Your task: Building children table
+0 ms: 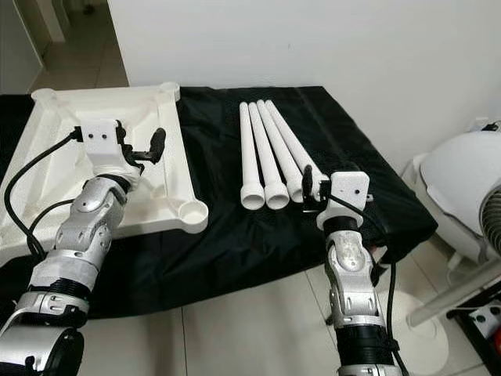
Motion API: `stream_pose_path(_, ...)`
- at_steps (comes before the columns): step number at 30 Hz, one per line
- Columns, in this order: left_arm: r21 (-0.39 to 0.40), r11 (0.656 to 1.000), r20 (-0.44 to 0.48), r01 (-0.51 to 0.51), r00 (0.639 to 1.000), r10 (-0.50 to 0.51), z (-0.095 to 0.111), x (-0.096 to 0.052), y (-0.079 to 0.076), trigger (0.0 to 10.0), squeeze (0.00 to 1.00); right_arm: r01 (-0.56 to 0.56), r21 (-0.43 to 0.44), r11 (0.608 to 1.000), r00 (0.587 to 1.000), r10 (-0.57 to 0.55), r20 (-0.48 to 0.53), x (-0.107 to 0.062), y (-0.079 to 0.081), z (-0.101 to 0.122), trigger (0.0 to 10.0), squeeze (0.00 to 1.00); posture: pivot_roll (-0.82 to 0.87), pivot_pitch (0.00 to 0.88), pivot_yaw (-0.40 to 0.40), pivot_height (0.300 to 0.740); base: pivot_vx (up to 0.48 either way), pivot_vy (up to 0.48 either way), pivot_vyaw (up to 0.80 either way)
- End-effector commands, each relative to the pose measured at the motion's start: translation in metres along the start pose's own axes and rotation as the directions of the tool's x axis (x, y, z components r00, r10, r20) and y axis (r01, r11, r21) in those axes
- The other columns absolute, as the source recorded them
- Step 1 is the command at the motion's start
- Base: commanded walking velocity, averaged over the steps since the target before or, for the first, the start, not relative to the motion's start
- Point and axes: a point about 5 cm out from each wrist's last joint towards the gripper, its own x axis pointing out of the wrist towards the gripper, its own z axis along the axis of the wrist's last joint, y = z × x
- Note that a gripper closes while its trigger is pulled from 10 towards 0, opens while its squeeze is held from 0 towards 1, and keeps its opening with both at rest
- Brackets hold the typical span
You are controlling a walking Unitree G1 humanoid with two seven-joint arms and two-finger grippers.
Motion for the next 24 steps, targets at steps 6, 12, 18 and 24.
stream_pose_path(6, 0.014, 1.000, 0.005, 0.004, 1.000, -0.004, -0.0003, -0.0029, 0.0044, 10.0, 0.00, -0.010, -0.010, 1.000, 1.000, 0.010, -0.011, -0.0005, -0.0007, -0.0026, 10.0, 0.00, -0.04, 0.000, -0.016, 0.740, 0.298, 0.000, 0.00)
stream_pose_path(12, 0.018, 1.000, 0.006, -0.006, 1.000, 0.006, -0.0006, -0.0053, 0.0067, 10.0, 0.00, -0.013, -0.012, 1.000, 1.000, 0.013, -0.015, -0.0008, -0.0012, -0.0039, 10.0, 0.00, -0.02, 0.000, -0.033, 0.740, 0.302, 0.000, 0.00)
stream_pose_path(18, 0.016, 1.000, 0.015, -0.008, 1.000, 0.008, -0.0002, -0.0069, 0.0071, 10.0, 0.00, -0.020, -0.018, 1.000, 1.000, 0.019, -0.015, -0.0014, -0.0005, -0.0043, 10.0, 0.00, -0.02, 0.000, -0.035, 0.740, 0.233, 0.000, 0.00)
stream_pose_path(24, 0.014, 1.000, 0.016, 0.005, 1.000, -0.005, -0.0028, -0.0109, 0.0028, 10.0, 0.00, -0.008, 0.003, 1.000, 1.000, 0.008, -0.020, -0.0026, 0.0004, -0.0050, 10.0, 0.00, -0.02, 0.000, -0.031, 0.740, 0.000, 0.000, 0.00)
